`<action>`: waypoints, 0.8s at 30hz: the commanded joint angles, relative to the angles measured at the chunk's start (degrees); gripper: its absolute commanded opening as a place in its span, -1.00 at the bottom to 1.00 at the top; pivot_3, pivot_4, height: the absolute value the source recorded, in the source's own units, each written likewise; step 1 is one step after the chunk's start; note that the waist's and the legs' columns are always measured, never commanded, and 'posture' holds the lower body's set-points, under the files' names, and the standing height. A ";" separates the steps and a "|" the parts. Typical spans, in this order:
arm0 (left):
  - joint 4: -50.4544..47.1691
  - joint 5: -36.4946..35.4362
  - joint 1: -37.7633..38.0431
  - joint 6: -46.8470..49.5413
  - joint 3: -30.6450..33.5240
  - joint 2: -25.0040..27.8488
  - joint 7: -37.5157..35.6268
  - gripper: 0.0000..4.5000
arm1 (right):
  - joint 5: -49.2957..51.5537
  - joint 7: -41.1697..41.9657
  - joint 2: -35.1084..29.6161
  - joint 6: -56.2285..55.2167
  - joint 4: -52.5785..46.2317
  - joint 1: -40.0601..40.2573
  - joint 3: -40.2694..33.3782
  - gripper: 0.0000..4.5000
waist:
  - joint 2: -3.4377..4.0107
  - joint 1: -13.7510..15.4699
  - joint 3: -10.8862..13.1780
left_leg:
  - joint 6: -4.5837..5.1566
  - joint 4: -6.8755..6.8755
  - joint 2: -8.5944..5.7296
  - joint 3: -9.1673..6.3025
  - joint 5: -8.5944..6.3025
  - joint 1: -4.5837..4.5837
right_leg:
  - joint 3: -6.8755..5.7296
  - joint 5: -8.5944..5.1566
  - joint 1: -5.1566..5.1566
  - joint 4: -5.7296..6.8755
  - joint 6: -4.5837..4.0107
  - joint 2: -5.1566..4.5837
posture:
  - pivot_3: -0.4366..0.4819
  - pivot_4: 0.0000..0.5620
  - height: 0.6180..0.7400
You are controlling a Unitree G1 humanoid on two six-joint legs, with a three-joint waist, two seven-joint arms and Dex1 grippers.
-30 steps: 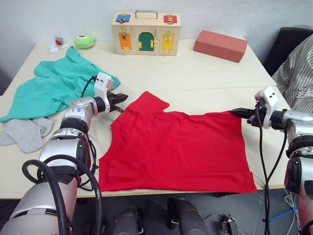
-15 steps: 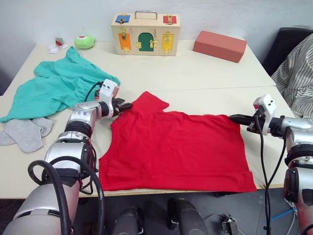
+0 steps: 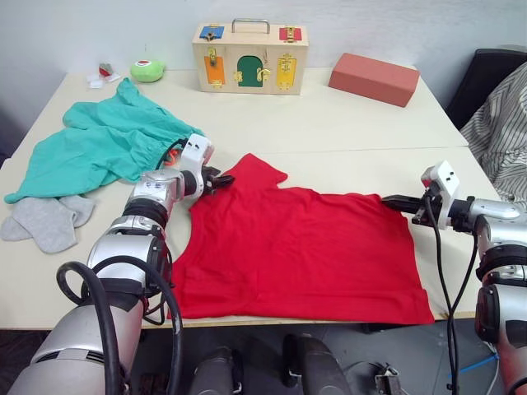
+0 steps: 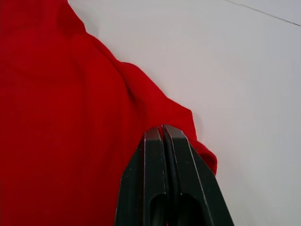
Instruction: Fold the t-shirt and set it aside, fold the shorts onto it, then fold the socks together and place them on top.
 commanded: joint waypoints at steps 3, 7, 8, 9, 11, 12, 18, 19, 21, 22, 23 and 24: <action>-0.50 0.77 -0.04 -2.01 -0.21 0.40 -0.40 -0.75 | 1.33 0.16 -0.47 -0.42 -2.29 0.37 -0.84 -1.00 | 0.00 0.00 0.00 | -0.01 0.00 0.02 0.00 -0.01 0.00 | -0.01 0.00 0.00 0.00 0.00 0.01 | -0.05 -0.47 1.00; -0.75 -0.10 0.54 -4.39 1.09 1.17 -0.74 -0.99 | 1.37 0.15 -0.44 -0.37 -2.44 0.40 -0.80 -1.00 | 0.00 -0.02 0.00 | -0.02 0.00 0.02 0.00 -0.01 0.00 | 0.00 0.00 0.00 0.00 0.00 0.00 | -0.05 -0.47 1.00; -0.81 -0.34 0.63 -4.84 1.38 1.35 -0.86 -0.99 | 1.36 0.13 -0.43 -0.37 -2.46 0.39 -0.78 -1.00 | 0.00 -0.05 0.00 | -0.02 0.00 0.02 0.00 -0.01 0.00 | -0.01 0.00 0.00 0.00 0.00 0.01 | -0.05 -0.47 1.00; -0.91 -0.69 0.79 -5.27 1.73 1.56 -1.67 -0.99 | 1.38 0.12 -0.43 -0.40 -2.46 0.40 -0.79 -1.00 | 0.00 -0.07 0.00 | -0.02 0.00 0.03 0.00 -0.01 0.00 | 0.00 0.00 0.00 0.00 0.00 0.01 | -0.05 -0.47 1.00; -1.06 -0.87 1.05 -6.06 2.07 1.87 -2.95 -0.99 | 1.38 0.13 -0.41 -0.40 -2.51 0.40 -0.77 -1.00 | 0.00 -0.07 0.00 | -0.02 0.00 0.04 0.00 -0.01 0.00 | -0.01 0.00 0.00 0.00 0.00 0.01 | -0.05 -0.47 1.00; -1.58 -0.97 1.66 -8.16 2.21 2.42 -3.88 -0.99 | 1.60 0.38 -0.52 -0.40 -2.61 0.43 -0.94 -1.00 | 0.00 -0.06 0.00 | -0.02 0.00 0.04 0.00 -0.01 0.00 | -0.01 0.00 0.00 0.00 0.00 0.01 | -0.05 -0.47 1.00; -2.92 -1.94 3.20 -12.08 3.21 4.17 -7.12 -0.99 | 2.54 0.39 -1.15 -1.85 -2.85 0.63 -1.82 -1.00 | 0.00 -0.09 0.00 | -0.03 0.00 0.05 0.00 -0.02 0.00 | -0.01 0.00 0.00 0.00 0.00 0.01 | -0.05 -0.47 1.00; -3.13 -2.11 3.41 -12.41 3.26 4.32 -7.75 -0.99 | 2.73 0.32 -1.31 -2.19 -2.83 0.66 -1.99 -1.00 | 0.00 -0.08 0.00 | -0.03 0.01 0.04 -0.01 -0.02 0.00 | -0.01 0.00 0.00 0.00 0.00 0.00 | -0.05 -0.47 1.00; -3.80 -2.84 3.88 -12.86 3.63 4.70 -8.92 -0.99 | 3.13 0.50 -1.99 -2.67 -2.75 0.76 -2.32 -1.00 | 0.00 -0.07 0.00 | -0.02 0.02 0.03 0.00 -0.02 0.00 | 0.00 0.00 0.00 0.00 0.00 0.00 | -0.05 -0.47 1.00; -4.24 -3.27 4.08 -12.92 3.82 4.90 -9.65 -0.99 | 3.45 0.65 -2.35 -2.76 -2.88 0.85 -2.63 -1.00 | 0.00 -0.05 0.00 | -0.02 0.03 0.03 0.00 -0.02 0.00 | -0.01 0.00 0.00 0.00 0.00 0.00 | -0.05 -0.47 1.00; -4.72 -3.68 4.32 -13.21 4.00 5.11 -10.33 -0.99 | 3.84 0.95 -2.74 -2.72 -3.09 0.99 -2.99 -1.00 | 0.00 -0.05 0.00 | -0.02 0.03 0.03 0.00 -0.02 0.00 | -0.01 0.00 0.00 0.01 0.00 0.00 | -0.05 -0.47 1.00; -5.20 -4.08 4.55 -13.60 4.15 5.27 -11.04 -0.99 | 4.20 1.24 -3.02 -2.65 -3.35 1.16 -3.37 -1.00 | 0.00 -0.05 0.00 | -0.02 0.03 0.03 0.00 -0.02 0.00 | -0.01 0.00 0.00 0.01 0.00 0.00 | -0.05 -0.47 1.00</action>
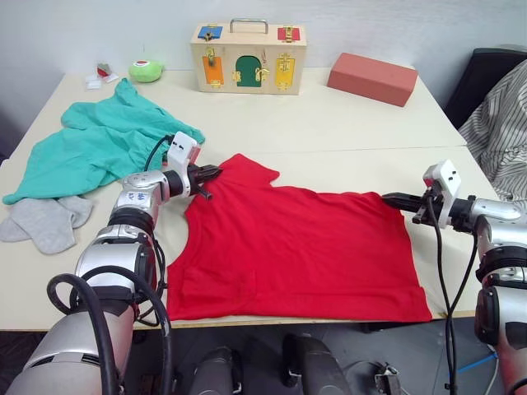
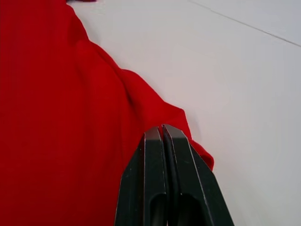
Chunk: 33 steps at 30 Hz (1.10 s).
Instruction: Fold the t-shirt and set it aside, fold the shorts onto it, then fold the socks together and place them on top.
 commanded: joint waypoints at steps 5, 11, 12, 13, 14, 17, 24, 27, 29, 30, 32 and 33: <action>-5.62 -3.45 1.57 -2.53 1.56 2.14 -4.79 -0.99 | 3.71 1.77 -3.50 -0.56 -4.29 2.09 -3.30 -1.00 | 0.00 0.02 0.00 | 0.00 0.03 0.00 0.00 0.00 0.00 | 0.00 0.00 0.00 0.00 0.00 -0.01 | -0.05 -0.47 1.00; -9.14 -4.37 4.78 -3.52 1.20 2.74 -7.49 -0.99 | 5.53 1.93 -3.74 0.44 -7.40 5.24 -4.73 -1.00 | 0.00 -0.03 0.00 | 0.00 0.02 0.02 -0.01 0.00 0.00 | 0.01 0.00 0.00 0.01 0.00 0.00 | -0.05 -0.47 1.00; -9.68 -4.40 5.35 -3.96 1.09 2.84 -7.71 -0.99 | 5.88 1.90 -3.76 0.58 -7.90 5.80 -4.91 -1.00 | 0.00 -0.02 0.00 | 0.00 0.03 0.02 -0.01 0.00 0.01 | 0.01 0.00 0.00 0.02 0.00 0.00 | -0.05 -0.47 1.00; -10.22 -4.57 5.85 -4.11 1.08 2.92 -7.91 -0.99 | 6.31 1.96 -3.84 0.71 -8.56 6.48 -5.10 -1.00 | 0.00 0.00 0.00 | 0.00 0.03 0.02 -0.01 0.00 0.01 | 0.01 0.00 0.00 0.02 0.00 0.00 | -0.05 -0.47 1.00; -10.70 -4.84 6.22 -4.04 1.18 3.02 -8.10 -0.99 | 6.79 1.96 -3.94 0.97 -9.25 7.10 -5.39 -1.00 | 0.00 0.02 0.00 | 0.00 0.04 0.02 -0.01 0.00 0.00 | 0.01 0.00 0.00 0.02 0.00 0.00 | -0.05 -0.47 1.00; -13.29 -6.27 8.48 -4.71 1.95 3.38 -9.13 -0.99 | 8.46 2.04 -4.48 1.51 -11.64 10.08 -6.88 -1.00 | 0.00 0.08 0.00 | 0.01 0.05 0.01 -0.01 0.00 0.00 | 0.01 0.00 0.00 0.02 0.00 -0.01 | -0.05 -0.47 1.00; -22.49 -9.04 15.75 -3.38 2.29 4.04 -10.80 -0.99 | 10.21 0.69 -3.74 2.39 -17.39 17.73 -7.93 -1.00 | 0.00 0.14 0.00 | 0.02 0.08 0.02 -0.04 -0.01 0.01 | 0.03 0.00 0.03 0.04 0.00 -0.06 | -0.05 -0.47 1.00; -27.72 -9.49 19.71 -2.17 1.62 4.08 -10.56 -0.99 | 10.06 -0.82 -2.84 1.69 -18.33 19.65 -7.52 -1.00 | 0.00 0.05 0.00 | 0.02 0.10 0.03 -0.04 -0.01 0.03 | 0.05 0.00 0.03 0.07 0.00 -0.06 | -0.05 -0.47 1.00; -30.93 -9.02 22.53 -1.90 0.68 4.18 -10.27 -0.99 | 9.11 -1.62 -2.27 0.98 -18.66 21.00 -6.45 -1.00 | 0.01 0.06 0.00 | 0.02 0.09 0.04 -0.04 -0.01 0.04 | 0.07 0.00 0.03 0.08 0.00 -0.06 | -0.05 -0.47 1.00; -32.36 -8.92 23.79 -1.60 0.48 4.12 -9.83 -0.99 | 8.44 -2.09 -1.99 0.48 -18.70 21.65 -5.85 -1.00 | 0.01 0.07 0.00 | 0.01 0.09 0.05 -0.04 -0.02 0.07 | 0.09 0.00 0.03 0.08 0.00 -0.06 | -0.05 -0.47 1.00; -35.07 -8.90 26.12 -0.73 0.18 4.01 -8.77 -0.99 | 7.11 -3.77 -1.50 -0.43 -18.60 22.47 -5.01 -1.00 | 0.01 0.11 0.00 | 0.01 0.10 0.04 -0.04 -0.02 0.08 | 0.10 0.00 0.05 0.09 0.00 -0.06 | -0.05 -0.47 1.00; -36.29 -9.06 27.00 -0.22 0.03 3.99 -8.52 -0.99 | 6.79 -4.41 -1.45 -0.64 -18.61 22.63 -4.73 -1.00 | 0.01 0.09 0.00 | 0.01 0.10 0.04 -0.04 -0.02 0.07 | 0.13 0.00 0.05 0.09 0.00 -0.08 | -0.05 -0.47 1.00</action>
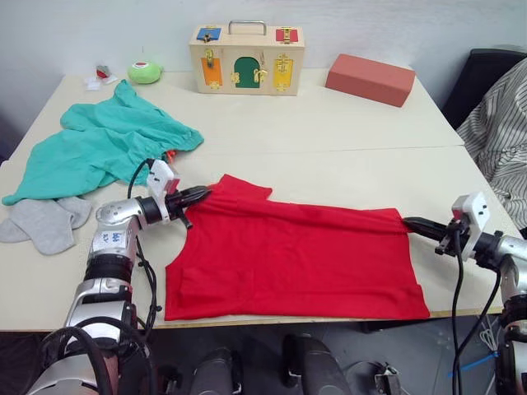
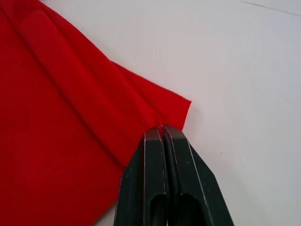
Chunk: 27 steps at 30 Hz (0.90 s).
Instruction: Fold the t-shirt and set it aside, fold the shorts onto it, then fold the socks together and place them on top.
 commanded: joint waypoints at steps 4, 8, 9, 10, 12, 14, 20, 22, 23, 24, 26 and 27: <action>-10.48 -3.27 5.30 7.08 -0.02 1.00 0.48 -0.90 | 0.65 -2.21 -0.22 -0.43 -2.71 1.37 -0.95 -0.82 | -0.01 0.01 -0.01 | 0.00 0.04 0.00 -0.02 0.00 0.04 | 0.06 0.00 0.06 0.02 0.00 -0.01 | -0.05 -0.47 1.00; -16.44 -6.78 7.13 16.02 0.11 3.03 -2.01 -0.41 | 3.01 -1.41 -1.37 1.96 -9.98 5.82 -2.50 -0.24 | -0.01 0.08 0.00 | 0.00 0.02 0.02 -0.08 0.00 0.04 | 0.21 -0.01 0.06 0.02 -0.01 -0.01 | -0.05 -0.47 1.00; -17.48 -6.80 7.07 18.85 -0.33 4.49 -2.48 -0.31 | 3.41 -1.38 -2.01 1.58 -12.52 7.73 -3.17 -0.12 | -0.01 0.12 0.00 | 0.00 0.02 0.01 -0.08 0.00 0.03 | 0.21 -0.01 0.06 0.02 -0.01 -0.01 | -0.05 -0.47 1.00; -18.19 -6.84 6.75 21.61 -0.62 5.89 -2.77 -0.16 | 3.71 -1.45 -2.68 1.13 -14.99 9.65 -3.93 0.04 | -0.01 0.20 0.00 | 0.00 0.03 0.03 -0.13 0.00 0.01 | 0.25 -0.01 0.06 0.01 -0.02 -0.01 | -0.05 -0.47 1.00; -17.54 -7.20 4.78 26.19 -0.94 8.60 -3.84 0.11 | 4.67 -1.68 -3.82 0.76 -20.61 13.75 -5.80 0.34 | -0.01 0.22 0.00 | 0.00 0.02 0.02 -0.16 0.00 -0.01 | 0.24 -0.02 0.06 0.00 -0.03 0.00 | -0.05 -0.47 1.00; -16.17 -7.46 2.60 29.23 -1.37 10.27 -4.91 0.40 | 5.56 -2.38 -4.32 0.92 -25.21 16.61 -7.28 0.66 | -0.01 0.27 0.00 | -0.01 0.02 0.00 -0.17 -0.01 -0.02 | 0.22 -0.02 0.07 -0.01 -0.03 -0.01 | -0.05 -0.47 1.00; 3.42 -3.25 -15.91 34.46 -4.89 6.66 -1.20 0.98 | 8.73 -5.73 -3.61 4.23 -41.55 20.04 -8.53 1.00 | -0.02 0.96 0.00 | 0.00 0.04 -0.03 -0.38 -0.02 0.09 | 0.07 -0.01 0.34 -0.09 -0.02 0.01 | -0.05 -0.47 1.00; 9.98 -1.73 -20.19 34.09 -6.02 4.97 -0.40 0.98 | 9.04 -6.82 -3.27 4.87 -44.28 19.59 -7.94 1.00 | -0.02 1.29 0.00 | 0.01 0.04 -0.06 -0.38 -0.03 0.09 | 0.06 -0.01 0.35 -0.10 -0.02 0.03 | -0.05 -0.47 1.00; 13.37 -0.64 -22.25 34.30 -6.82 4.01 0.46 0.98 | 9.10 -7.38 -3.11 5.17 -45.71 19.20 -7.46 1.00 | -0.02 1.30 0.00 | 0.01 0.04 -0.06 -0.38 -0.05 0.09 | 0.05 -0.02 0.36 -0.12 -0.02 0.04 | -0.05 -0.47 1.00; 15.93 0.59 -23.64 32.54 -7.69 3.11 1.15 0.98 | 9.26 -7.91 -2.94 5.56 -47.02 18.82 -6.99 1.00 | -0.02 1.27 0.00 | -0.01 0.03 -0.04 -0.31 -0.07 0.09 | 0.00 -0.02 0.33 -0.16 -0.02 0.09 | -0.05 -0.47 1.00; 20.27 2.40 -26.04 29.93 -8.59 1.37 3.45 0.98 | 9.55 -8.82 -2.68 6.34 -49.12 18.15 -6.25 1.00 | -0.04 1.17 0.01 | -0.01 -0.02 -0.03 -0.26 -0.10 0.08 | -0.07 -0.02 0.26 -0.22 -0.02 0.14 | -0.05 -0.47 1.00; 22.19 3.34 -27.09 28.58 -9.01 0.27 4.83 0.98 | 9.75 -9.32 -2.44 6.88 -50.36 17.87 -5.89 1.00 | -0.10 1.22 0.04 | -0.01 -0.04 -0.03 -0.21 -0.10 0.06 | -0.09 -0.02 0.20 -0.22 -0.02 0.16 | -0.05 -0.47 1.00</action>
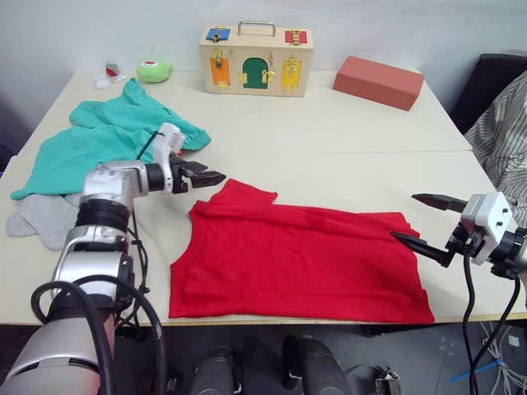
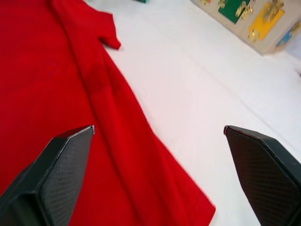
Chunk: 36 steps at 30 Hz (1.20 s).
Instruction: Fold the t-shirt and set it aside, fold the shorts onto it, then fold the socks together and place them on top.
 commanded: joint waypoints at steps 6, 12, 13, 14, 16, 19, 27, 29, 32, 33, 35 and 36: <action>10.81 7.01 -5.91 -8.21 -2.90 -5.25 6.75 0.98 | 2.64 -3.63 0.73 3.77 -8.72 -0.87 0.69 1.00 | -0.19 0.57 0.10 | 0.09 0.14 -0.07 -0.01 0.02 -0.11 | -0.01 0.01 -0.10 0.13 0.01 -0.10 | -0.05 -0.47 1.00; 12.40 9.10 -5.85 -12.99 -3.14 -8.03 6.01 0.71 | 3.36 -4.79 0.97 4.64 -10.29 0.96 -0.16 1.00 | -0.19 0.70 0.10 | 0.15 0.15 -0.07 -0.05 -0.01 -0.11 | -0.02 0.01 -0.07 0.11 0.01 -0.15 | -0.05 -0.47 1.00; 12.56 9.33 -5.80 -13.54 -2.99 -8.38 6.42 0.59 | 3.39 -4.91 1.00 4.63 -10.44 1.24 -0.19 1.00 | -0.19 0.68 0.10 | 0.15 0.15 -0.08 -0.04 -0.02 -0.12 | -0.02 0.01 -0.07 0.11 0.01 -0.15 | -0.05 -0.47 1.00; 12.72 9.45 -5.71 -14.20 -2.79 -8.76 6.87 0.45 | 3.49 -5.03 1.02 4.59 -10.61 1.62 -0.28 1.00 | -0.19 0.65 0.10 | 0.16 0.15 -0.08 -0.04 -0.02 -0.11 | -0.03 0.01 -0.07 0.11 0.01 -0.15 | -0.05 -0.47 1.00; 13.10 9.82 -5.55 -15.05 -2.63 -9.26 7.74 0.19 | 3.62 -5.15 0.98 4.46 -10.85 2.23 -0.43 1.00 | -0.20 0.62 0.10 | 0.17 0.15 -0.08 -0.04 -0.02 -0.11 | -0.04 0.01 -0.07 0.11 0.02 -0.15 | -0.05 -0.47 1.00; 13.37 10.64 -5.34 -15.87 -2.82 -9.49 8.17 -0.21 | 3.87 -5.25 0.89 4.35 -11.03 2.86 -0.69 1.00 | -0.20 0.53 0.10 | 0.17 0.15 -0.07 -0.04 -0.02 -0.11 | -0.05 0.01 -0.07 0.11 0.01 -0.14 | -0.05 -0.47 1.00; 12.06 8.24 -4.05 -25.90 1.09 -8.63 6.09 -1.00 | 4.42 -5.37 0.98 4.08 -11.34 5.39 -1.44 1.00 | -0.23 0.47 0.12 | 0.17 0.15 -0.05 -0.04 -0.03 -0.11 | -0.11 0.01 -0.08 0.10 0.02 -0.13 | -0.05 -0.47 1.00; 11.07 6.33 -2.94 -31.92 3.08 -7.87 1.95 -1.00 | 4.46 -5.42 1.21 3.99 -11.35 6.05 -1.35 1.00 | -0.23 0.46 0.12 | 0.17 0.14 -0.02 -0.04 -0.03 -0.12 | -0.10 0.01 -0.08 0.09 0.01 -0.13 | -0.05 -0.47 1.00; 10.18 4.55 -1.38 -37.37 4.78 -6.78 -3.49 -1.00 | 4.65 -5.52 1.33 4.05 -11.56 6.88 -1.45 1.00 | -0.23 0.29 0.12 | 0.16 0.13 -0.01 -0.01 -0.03 -0.11 | -0.11 0.01 -0.10 0.09 0.01 -0.12 | -0.05 -0.47 1.00; 9.49 2.99 -0.71 -38.64 5.72 -6.45 -7.79 -1.00 | 4.68 -5.48 1.39 4.06 -11.57 7.24 -1.50 1.00 | -0.23 0.31 0.12 | 0.16 0.13 -0.01 0.00 -0.03 -0.11 | -0.10 0.01 -0.10 0.09 0.01 -0.11 | -0.05 -0.47 1.00; 8.20 0.80 0.47 -40.19 6.86 -5.84 -14.50 -1.00 | 4.79 -5.44 1.46 4.09 -11.61 7.87 -1.63 1.00 | -0.23 0.32 0.12 | 0.16 0.13 -0.02 0.00 -0.03 -0.11 | -0.12 0.01 -0.10 0.10 0.01 -0.09 | -0.05 -0.47 1.00; 7.32 -0.11 1.18 -40.73 7.15 -5.53 -17.71 -1.00 | 4.88 -5.46 1.47 4.09 -11.66 8.18 -1.71 1.00 | -0.23 0.35 0.12 | 0.16 0.13 -0.02 -0.01 -0.03 -0.12 | -0.14 0.01 -0.10 0.09 0.01 -0.08 | -0.05 -0.47 1.00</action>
